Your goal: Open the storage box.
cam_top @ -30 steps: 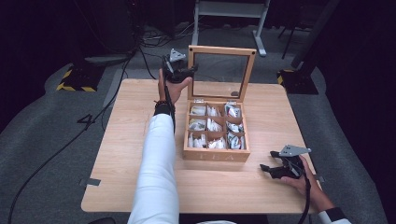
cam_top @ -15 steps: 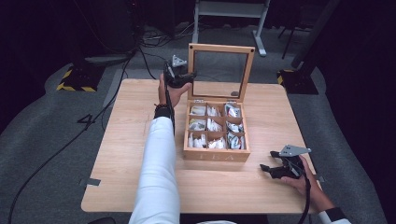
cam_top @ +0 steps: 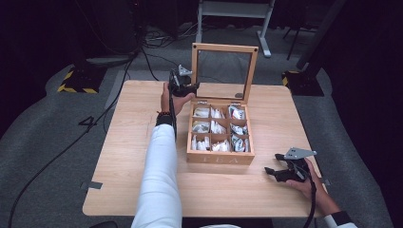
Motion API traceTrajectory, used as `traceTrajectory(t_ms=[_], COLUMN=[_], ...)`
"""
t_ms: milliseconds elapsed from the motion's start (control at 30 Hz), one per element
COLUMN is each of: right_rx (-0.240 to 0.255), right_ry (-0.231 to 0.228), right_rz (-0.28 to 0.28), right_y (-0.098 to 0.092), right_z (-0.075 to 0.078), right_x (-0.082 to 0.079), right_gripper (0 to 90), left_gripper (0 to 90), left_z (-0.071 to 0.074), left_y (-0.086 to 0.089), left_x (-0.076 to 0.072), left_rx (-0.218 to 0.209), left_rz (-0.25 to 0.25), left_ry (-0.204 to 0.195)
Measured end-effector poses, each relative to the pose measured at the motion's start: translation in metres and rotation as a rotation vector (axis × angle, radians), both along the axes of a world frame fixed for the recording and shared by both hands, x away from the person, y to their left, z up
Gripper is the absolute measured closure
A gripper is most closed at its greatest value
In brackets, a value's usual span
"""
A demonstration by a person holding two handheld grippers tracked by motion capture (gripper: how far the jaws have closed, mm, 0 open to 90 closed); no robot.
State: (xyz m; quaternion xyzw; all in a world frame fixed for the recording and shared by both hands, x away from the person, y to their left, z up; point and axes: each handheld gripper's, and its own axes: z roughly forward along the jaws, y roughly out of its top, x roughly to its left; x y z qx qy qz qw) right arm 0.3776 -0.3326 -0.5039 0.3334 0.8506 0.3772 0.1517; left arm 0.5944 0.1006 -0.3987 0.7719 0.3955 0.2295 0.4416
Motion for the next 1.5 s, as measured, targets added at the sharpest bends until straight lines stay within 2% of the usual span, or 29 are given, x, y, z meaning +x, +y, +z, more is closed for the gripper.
traceTrajectory(t_ms=[167,333,433,500,600,700,767,800,833,867,900,933,1000,1067,1133,1200,1233,1333,1367,1400,1433,1500], right_rx=[0.000,0.000,0.000,0.000,0.000,-0.002,-0.001,-0.001,0.000,0.000,0.000,-0.007,-0.010,-0.010,-0.013,-0.016,-0.018,-0.022,-0.022,-0.017,-0.017,-0.010], right_ry=[0.000,0.000,0.000,0.000,0.000,0.001,0.001,0.001,0.001,0.001,0.001,0.003,0.006,0.009,0.013,0.016,0.018,0.023,0.023,0.029,0.029,0.026], right_rz=[0.000,0.000,0.000,0.000,0.000,-0.002,0.000,0.000,0.001,0.001,0.001,0.007,0.012,0.012,0.015,0.020,0.020,0.015,0.015,0.020,0.020,0.028], right_y=[0.000,0.000,0.000,0.000,0.000,-0.001,-0.002,-0.002,-0.002,-0.002,-0.002,-0.002,-0.003,-0.003,-0.003,-0.003,-0.003,-0.003,-0.003,-0.003,-0.003,-0.002], right_z=[0.000,0.000,0.000,0.000,0.000,0.000,0.000,0.000,0.000,0.000,0.000,0.001,0.001,0.001,0.002,0.002,0.002,0.003,0.003,0.004,0.004,0.006], right_x=[0.000,0.000,0.000,0.000,0.000,0.000,0.000,0.000,0.000,0.000,0.000,0.001,0.002,0.002,0.002,0.002,0.002,0.002,0.002,0.002,0.002,0.002], right_gripper=[21.4,21.4,21.4,21.4,21.3,21.3,21.3,21.3,21.3,21.3,21.3,21.3,21.3,21.3,21.0,20.9,21.0,22.8,22.8,23.3,23.3,24.0], left_gripper=[58.3,54.4,47.5,43.3,36.6,28.4,25.2,23.8,23.6,22.8,21.3,20.4,20.4,19.7,18.1,18.0,18.0,17.6,17.6,17.7,17.6,17.6], left_z=[-0.005,-0.007,-0.003,-0.002,0.006,0.010,0.014,0.014,0.015,0.016,0.016,0.016,0.015,0.010,0.007,0.007,0.006,0.004,0.004,0.002,0.002,0.000], left_y=[0.000,0.003,0.007,0.008,0.012,0.014,0.019,0.019,0.021,0.026,0.026,0.032,0.035,0.041,0.046,0.049,0.054,0.060,0.060,0.064,0.064,0.066], left_x=[-0.003,-0.010,-0.014,-0.016,-0.028,-0.035,-0.047,-0.047,-0.053,-0.062,-0.062,-0.073,-0.078,-0.092,-0.102,-0.107,-0.116,-0.130,-0.130,-0.139,-0.139,-0.149], left_rx=[0.011,0.070,0.099,0.101,0.091,0.111,0.130,0.130,0.147,0.150,0.150,0.146,0.150,0.201,0.224,0.221,0.227,0.235,0.235,0.256,0.256,0.268], left_rz=[-0.005,-0.019,-0.018,-0.019,-0.045,-0.042,-0.065,-0.065,-0.071,-0.084,-0.084,-0.093,-0.107,-0.107,-0.115,-0.118,-0.131,-0.147,-0.147,-0.161,-0.161,-0.162], left_ry=[0.005,0.015,0.017,0.016,0.019,0.018,0.037,0.037,0.037,0.035,0.035,0.028,0.028,0.032,0.033,0.027,0.026,0.011,0.011,0.014,0.014,0.008])
